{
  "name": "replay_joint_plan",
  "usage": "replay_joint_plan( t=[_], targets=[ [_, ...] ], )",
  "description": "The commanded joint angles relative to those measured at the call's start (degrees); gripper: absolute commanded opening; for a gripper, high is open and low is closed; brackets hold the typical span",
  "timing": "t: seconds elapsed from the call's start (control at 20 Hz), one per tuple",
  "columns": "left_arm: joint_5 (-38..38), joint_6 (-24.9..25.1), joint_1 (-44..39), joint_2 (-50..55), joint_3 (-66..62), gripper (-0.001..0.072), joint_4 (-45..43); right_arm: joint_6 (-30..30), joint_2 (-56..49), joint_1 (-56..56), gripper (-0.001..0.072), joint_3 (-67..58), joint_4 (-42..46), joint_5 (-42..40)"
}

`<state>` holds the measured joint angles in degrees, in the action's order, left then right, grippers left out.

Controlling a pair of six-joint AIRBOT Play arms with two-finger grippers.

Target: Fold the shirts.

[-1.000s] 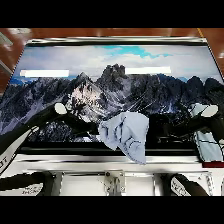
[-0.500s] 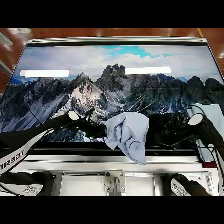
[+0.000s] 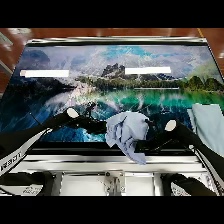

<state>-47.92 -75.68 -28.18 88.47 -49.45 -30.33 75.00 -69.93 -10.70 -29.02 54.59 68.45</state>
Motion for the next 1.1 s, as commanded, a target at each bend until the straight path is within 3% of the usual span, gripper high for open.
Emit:
replay_joint_plan(
  t=[0.0, 0.05, 0.1, 0.3, 0.45, 0.6, 0.8, 1.05],
  targets=[
    [-0.09, 0.24, 0.09, -1.42, -0.07, 0.0036, -0.57, 1.60, -4.20, -4.28, 0.0326, 0.22, -2.58, -3.52],
    [-0.13, 0.22, 0.28, -2.10, -0.09, 0.0036, -1.66, 2.58, -4.04, -4.22, 0.0115, 0.15, -2.27, -3.43],
    [-0.28, 0.22, 0.66, -2.91, -0.09, 0.0035, -2.97, 2.86, -3.54, -3.91, 0.0064, -0.07, -1.62, -2.82],
    [-0.39, -7.69, 4.98, -12.46, -0.31, 0.0033, -18.36, 2.93, 5.60, -2.36, 0.0064, -6.23, 7.63, 3.67],
    [-3.63, -8.61, 10.97, -26.18, -3.91, 0.0033, -27.47, 2.75, 17.92, 0.83, 0.0064, -18.32, 17.44, 7.65],
    [-3.98, -8.35, 17.49, -41.07, -12.70, 0.0034, -28.20, 2.82, 28.72, 3.87, 0.0063, -34.34, 23.34, 3.45],
    [-2.12, -6.47, 23.89, -53.99, -26.03, 0.0034, -30.42, 6.34, 34.05, 4.92, 0.0064, -52.68, 26.75, -6.91],
    [-4.59, -6.49, 29.05, -58.80, -34.01, 0.0034, -33.48, 7.93, 34.10, 4.92, 0.0063, -60.85, 26.08, -4.33]
  ],
)
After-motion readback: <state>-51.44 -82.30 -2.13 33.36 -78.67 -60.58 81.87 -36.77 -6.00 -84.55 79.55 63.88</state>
